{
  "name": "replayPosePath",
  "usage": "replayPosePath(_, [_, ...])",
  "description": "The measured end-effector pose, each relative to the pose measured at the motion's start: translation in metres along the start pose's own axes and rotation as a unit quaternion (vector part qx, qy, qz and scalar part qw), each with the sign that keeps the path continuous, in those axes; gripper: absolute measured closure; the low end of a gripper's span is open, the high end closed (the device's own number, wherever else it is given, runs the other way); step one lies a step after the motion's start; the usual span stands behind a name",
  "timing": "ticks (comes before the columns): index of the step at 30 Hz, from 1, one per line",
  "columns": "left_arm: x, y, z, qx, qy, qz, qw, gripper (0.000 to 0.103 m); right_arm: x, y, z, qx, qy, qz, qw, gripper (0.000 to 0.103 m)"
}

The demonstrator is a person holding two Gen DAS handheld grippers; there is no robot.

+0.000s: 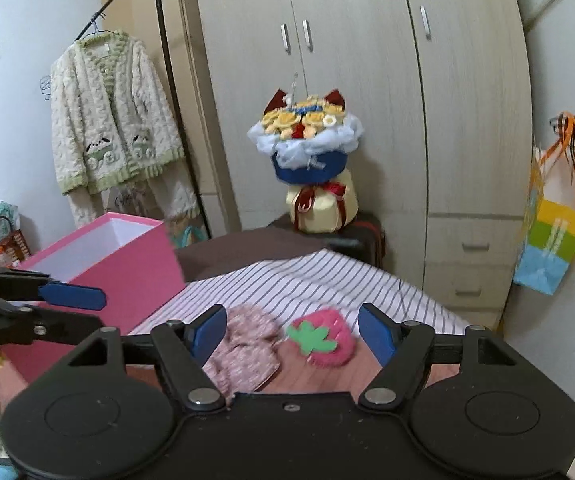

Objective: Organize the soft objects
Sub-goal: 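Move the left tool to the pink floral cloth while the right tool approaches the strawberry plush, then close the left tool on the floral cloth while the right tool grasps the strawberry plush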

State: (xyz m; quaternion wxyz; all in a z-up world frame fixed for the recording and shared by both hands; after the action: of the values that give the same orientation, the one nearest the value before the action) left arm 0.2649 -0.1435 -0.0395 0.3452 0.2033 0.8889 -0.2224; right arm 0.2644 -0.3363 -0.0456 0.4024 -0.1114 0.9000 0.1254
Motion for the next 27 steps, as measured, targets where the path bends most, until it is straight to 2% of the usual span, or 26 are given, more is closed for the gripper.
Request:
replayPosePath(4, [-0.003,0.006,0.022,-0.030,-0.005,-0.010,0.9995,0.025,0.002,-0.006,0.027,-0.001,0.007,-0.026,1.000,0.026])
replayPosePath(9, [-0.004,0.015,0.062,-0.083,0.011,-0.009,0.9965,0.025,0.001,-0.015,0.062,0.008,0.021,-0.047,0.999,0.026])
replayPosePath(15, [0.001,0.021,0.103,-0.118,0.040,-0.013,0.9922,0.025,0.003,-0.030,0.096,-0.013,0.053,-0.006,0.998,0.026])
replayPosePath(21, [0.011,0.003,0.110,-0.162,0.021,0.048,0.9855,0.024,0.006,-0.032,0.114,-0.033,0.063,0.011,0.997,0.026])
replayPosePath(23, [0.011,0.002,0.113,-0.164,0.023,0.045,0.9851,0.024,0.008,-0.030,0.116,-0.031,0.067,0.008,0.997,0.027])
replayPosePath(25, [0.009,0.004,0.117,-0.174,0.027,0.037,0.9836,0.017,0.011,-0.027,0.119,-0.020,0.070,0.000,0.997,0.031])
replayPosePath(27, [0.007,0.008,0.121,-0.186,0.028,0.031,0.9818,0.015,0.013,-0.027,0.121,-0.013,0.073,-0.006,0.997,0.036])
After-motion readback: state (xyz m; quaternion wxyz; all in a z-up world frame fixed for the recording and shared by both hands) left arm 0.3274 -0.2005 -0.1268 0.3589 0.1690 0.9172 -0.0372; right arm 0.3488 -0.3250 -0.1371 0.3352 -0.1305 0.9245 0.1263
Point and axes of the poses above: each gripper's, at about its wrist camera, not at the fingertips, and z roughly the way its jaws point, y to its left, x to its underside, the point moved 6 cm from there along z, roughly the way its jaws point, and after that the axes turned 12 degrees about y, right-handed, at the moved point
